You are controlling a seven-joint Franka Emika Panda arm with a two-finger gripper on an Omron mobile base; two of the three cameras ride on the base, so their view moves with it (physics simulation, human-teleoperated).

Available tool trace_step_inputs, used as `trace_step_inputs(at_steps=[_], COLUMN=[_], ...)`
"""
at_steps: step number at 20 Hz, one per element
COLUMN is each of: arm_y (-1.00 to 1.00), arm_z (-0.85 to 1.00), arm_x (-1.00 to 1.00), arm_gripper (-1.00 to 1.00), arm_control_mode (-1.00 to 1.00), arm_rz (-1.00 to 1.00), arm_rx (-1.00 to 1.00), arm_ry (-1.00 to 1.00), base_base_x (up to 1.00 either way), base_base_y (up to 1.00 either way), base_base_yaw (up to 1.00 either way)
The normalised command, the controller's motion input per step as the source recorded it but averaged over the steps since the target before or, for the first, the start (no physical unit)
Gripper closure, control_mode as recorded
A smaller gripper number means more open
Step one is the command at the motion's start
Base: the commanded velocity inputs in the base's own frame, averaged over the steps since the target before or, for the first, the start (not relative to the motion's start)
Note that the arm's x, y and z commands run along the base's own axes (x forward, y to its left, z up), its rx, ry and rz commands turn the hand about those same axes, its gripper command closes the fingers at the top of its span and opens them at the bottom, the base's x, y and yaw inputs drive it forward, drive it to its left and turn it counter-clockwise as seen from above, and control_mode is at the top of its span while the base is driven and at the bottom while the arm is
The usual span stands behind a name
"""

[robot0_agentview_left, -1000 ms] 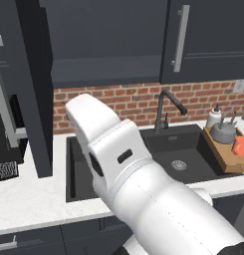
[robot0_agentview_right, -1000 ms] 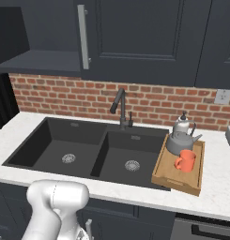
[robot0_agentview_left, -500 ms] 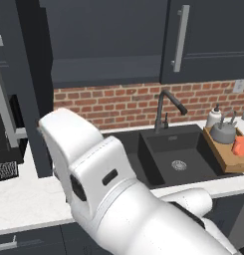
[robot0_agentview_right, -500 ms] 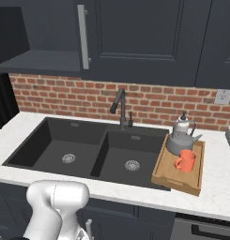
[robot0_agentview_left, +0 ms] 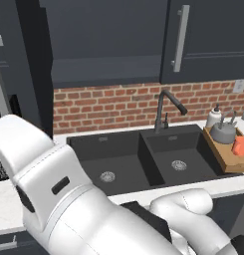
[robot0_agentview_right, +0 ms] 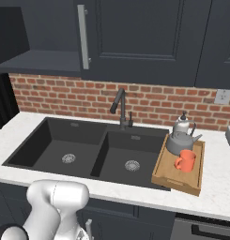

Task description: Pick the kettle from the counter and place it on the tray. Then pick the mug from the cabinet and place it on the tray. Then close the cabinet doors.

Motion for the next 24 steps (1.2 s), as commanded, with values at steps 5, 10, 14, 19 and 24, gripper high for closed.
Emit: trace_step_inputs(at_steps=[5,10,14,19,24], arm_y=[0.36,0.2,0.24,0.11,0.0], arm_z=[0.0,-0.06,-0.02,-0.07,-0.06], arm_x=[0.33,0.45,0.34,0.34,0.35], arm_gripper=[-1.0,-1.0,-1.0,-1.0,-1.0], arm_control_mode=[-1.0,-1.0,-1.0,-1.0,-1.0], arm_rz=[0.0,-0.01,-0.01,-0.01,-0.04], arm_rx=[0.0,0.0,0.0,0.0,0.0], arm_ry=[0.02,0.0,0.01,0.02,0.08], base_base_x=[0.0,0.0,0.0,0.0,0.0], base_base_y=[0.0,0.0,0.0,0.0,0.0], base_base_yaw=[0.0,0.0,0.0,0.0,0.0])
